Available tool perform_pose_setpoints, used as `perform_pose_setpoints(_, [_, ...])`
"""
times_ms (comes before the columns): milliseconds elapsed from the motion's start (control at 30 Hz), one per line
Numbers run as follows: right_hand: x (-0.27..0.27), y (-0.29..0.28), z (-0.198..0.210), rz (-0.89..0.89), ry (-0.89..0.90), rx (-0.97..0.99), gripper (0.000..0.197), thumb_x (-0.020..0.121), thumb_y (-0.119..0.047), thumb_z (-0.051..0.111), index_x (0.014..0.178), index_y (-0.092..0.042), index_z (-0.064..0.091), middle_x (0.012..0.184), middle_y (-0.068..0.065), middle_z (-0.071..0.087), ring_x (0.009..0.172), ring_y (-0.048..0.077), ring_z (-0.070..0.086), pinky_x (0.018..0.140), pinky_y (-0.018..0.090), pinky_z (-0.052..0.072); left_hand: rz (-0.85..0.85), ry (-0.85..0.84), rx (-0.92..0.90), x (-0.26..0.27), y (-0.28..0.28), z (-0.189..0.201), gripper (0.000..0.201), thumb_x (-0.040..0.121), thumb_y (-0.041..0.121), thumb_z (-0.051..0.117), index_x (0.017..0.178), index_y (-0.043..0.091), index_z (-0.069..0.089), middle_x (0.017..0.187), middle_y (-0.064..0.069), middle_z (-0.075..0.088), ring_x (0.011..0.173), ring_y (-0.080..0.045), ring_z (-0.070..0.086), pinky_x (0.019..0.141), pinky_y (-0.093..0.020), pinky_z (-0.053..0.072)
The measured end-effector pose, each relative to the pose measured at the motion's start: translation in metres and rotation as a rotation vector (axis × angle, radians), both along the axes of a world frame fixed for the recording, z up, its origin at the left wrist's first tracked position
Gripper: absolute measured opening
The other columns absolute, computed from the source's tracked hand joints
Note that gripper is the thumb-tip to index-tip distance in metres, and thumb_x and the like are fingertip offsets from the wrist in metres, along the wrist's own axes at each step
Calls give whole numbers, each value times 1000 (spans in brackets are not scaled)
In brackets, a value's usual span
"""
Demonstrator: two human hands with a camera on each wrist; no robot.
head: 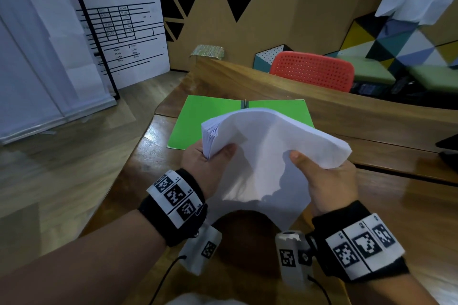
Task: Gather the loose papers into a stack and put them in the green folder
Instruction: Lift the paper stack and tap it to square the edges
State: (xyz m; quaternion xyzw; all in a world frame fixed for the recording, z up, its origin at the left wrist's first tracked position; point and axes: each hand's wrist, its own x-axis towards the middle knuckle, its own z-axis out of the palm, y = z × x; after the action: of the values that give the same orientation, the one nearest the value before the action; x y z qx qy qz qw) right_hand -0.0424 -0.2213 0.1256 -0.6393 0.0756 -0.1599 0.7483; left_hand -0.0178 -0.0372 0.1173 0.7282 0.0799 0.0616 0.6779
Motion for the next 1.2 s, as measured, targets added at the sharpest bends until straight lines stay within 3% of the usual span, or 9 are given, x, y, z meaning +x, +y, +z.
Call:
perform_pose_setpoints(233, [-7,8,-15,14,50,-1,50,74,6,70,58,-42,75,66,-20,73,68,2,70,82,36,56,12,36,127,0,6,-12,15,80,19,69,66,20,62,61,7,60,61,-12,57,48,-10,44])
perform_pose_setpoints(333, [-3,7,-15,-13,63,31,34,66,-4,78,62,-37,77,71,-13,76,87,25,70,89,46,53,5,65,146,-1,5,-16,7,80,17,69,75,15,64,66,1,62,64,-15,57,50,-10,46])
perform_pose_setpoints(467, [3,0,-4,2,118,-28,31,69,4,75,87,-21,69,94,4,71,92,29,67,79,30,58,-25,88,191,0,7,-12,19,81,19,68,63,19,61,70,-7,62,74,-18,56,65,-24,46])
perform_pose_setpoints(567, [5,-15,15,-125,134,-455,83,59,-14,86,130,-13,43,131,12,50,117,26,52,96,37,48,-95,8,367,5,12,20,27,82,21,66,56,21,57,65,-4,59,69,-15,52,47,-8,38])
perform_pose_setpoints(633, [0,-11,32,-216,106,-862,107,55,-37,85,143,-17,27,144,11,34,133,27,35,108,45,33,-189,-100,523,13,13,41,20,84,20,63,65,14,63,72,-9,59,73,-15,52,50,-16,35])
perform_pose_setpoints(767, [-5,19,58,-152,-236,-1322,60,72,-57,57,122,-25,49,120,0,58,117,20,51,92,51,40,-420,-231,927,16,1,61,27,91,27,51,95,6,68,93,-16,70,89,-27,63,70,-27,40])
perform_pose_setpoints(867, [1,25,58,144,-282,-1113,19,78,-32,58,86,-16,64,73,-3,62,72,23,60,61,31,42,-513,-267,974,10,-2,58,25,89,29,56,95,8,68,92,-15,70,88,-29,63,66,-23,34])
perform_pose_setpoints(1067, [7,-16,47,47,-202,-601,17,67,-42,74,69,-29,63,66,3,67,60,25,54,63,37,48,-517,147,1070,34,54,21,44,70,46,73,91,7,71,87,-10,67,85,-24,61,77,-32,47])
perform_pose_setpoints(1200, [11,-38,26,21,-101,-370,23,83,-11,67,67,-28,65,61,3,63,58,18,54,63,36,45,-319,255,368,39,82,6,48,34,32,92,72,10,74,74,-7,72,70,-19,64,68,-31,56])
